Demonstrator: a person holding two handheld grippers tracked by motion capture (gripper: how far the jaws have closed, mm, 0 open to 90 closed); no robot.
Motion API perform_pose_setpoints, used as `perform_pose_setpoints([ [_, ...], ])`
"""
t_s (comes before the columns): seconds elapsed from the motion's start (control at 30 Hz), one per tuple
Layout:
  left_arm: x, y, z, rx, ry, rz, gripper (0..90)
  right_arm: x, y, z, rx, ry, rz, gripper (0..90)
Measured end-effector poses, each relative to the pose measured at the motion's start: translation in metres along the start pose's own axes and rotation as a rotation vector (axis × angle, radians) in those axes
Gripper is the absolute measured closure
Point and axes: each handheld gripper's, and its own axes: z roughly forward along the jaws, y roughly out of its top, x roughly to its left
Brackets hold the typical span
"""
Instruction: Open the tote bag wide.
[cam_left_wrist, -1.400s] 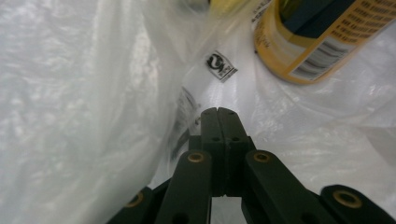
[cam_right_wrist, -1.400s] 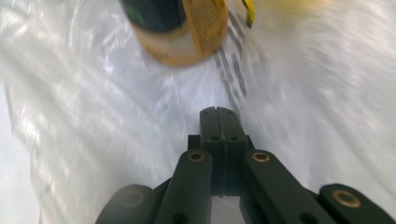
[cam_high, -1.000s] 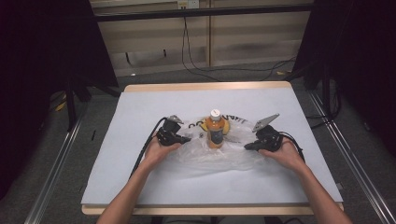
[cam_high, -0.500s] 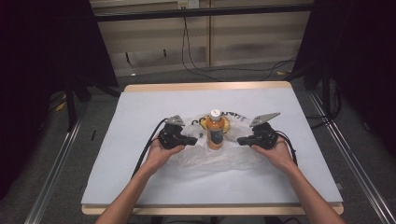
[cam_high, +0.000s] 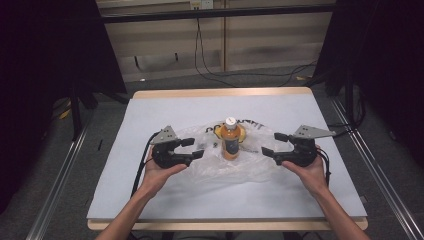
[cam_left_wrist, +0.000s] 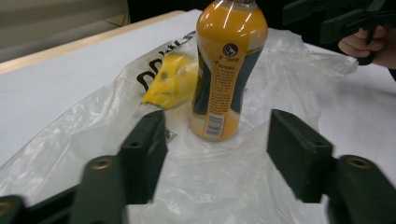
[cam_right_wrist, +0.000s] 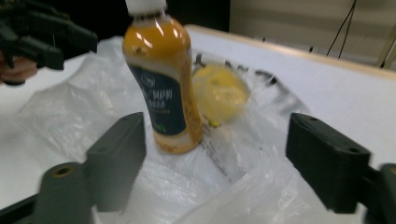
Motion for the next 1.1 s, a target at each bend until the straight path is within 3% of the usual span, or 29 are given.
perform_pose_setpoints([
  [0.03, -0.004, -0.004, -0.006, -0.026, 0.028, 0.001, 28.2, 0.001, 0.0, -0.005, -0.029, -0.022, 0.001, 11.8],
  [0.1, -0.006, -0.009, -0.014, -0.053, 0.033, -0.008, 22.7, 0.003, -0.001, -0.012, -0.059, -0.055, 0.014, 4.7],
  [0.17, -0.007, -0.014, -0.022, -0.074, 0.048, -0.004, 17.1, 0.006, -0.003, -0.022, -0.089, -0.09, 0.007, 2.4],
  [0.4, -0.007, -0.029, -0.049, -0.115, 0.083, -0.028, 5.5, 0.011, -0.015, -0.046, -0.107, -0.101, 0.033, 1.3],
  [0.57, -0.014, -0.039, -0.067, -0.133, 0.12, -0.034, 4.0, 0.02, -0.025, -0.057, -0.076, -0.114, 0.033, 1.8],
  [0.67, -0.019, -0.047, -0.075, -0.15, 0.148, -0.035, 3.4, 0.027, -0.034, -0.068, -0.099, -0.123, 0.041, 2.0],
  [0.83, -0.023, -0.063, -0.078, -0.113, 0.154, -0.024, 3.3, 0.031, -0.041, -0.078, -0.079, -0.15, 0.027, 1.8],
  [0.87, -0.024, -0.065, -0.079, -0.106, 0.157, -0.015, 3.3, 0.031, -0.041, -0.084, -0.09, -0.177, 0.024, 1.7],
  [1.0, -0.021, -0.063, -0.083, -0.18, 0.188, -0.009, 2.4, 0.029, -0.043, -0.094, -0.161, -0.221, 0.057, 0.8],
  [1.1, -0.019, -0.065, -0.084, -0.163, 0.202, -0.014, 2.3, 0.027, -0.045, -0.093, -0.142, -0.215, 0.052, 1.0],
])
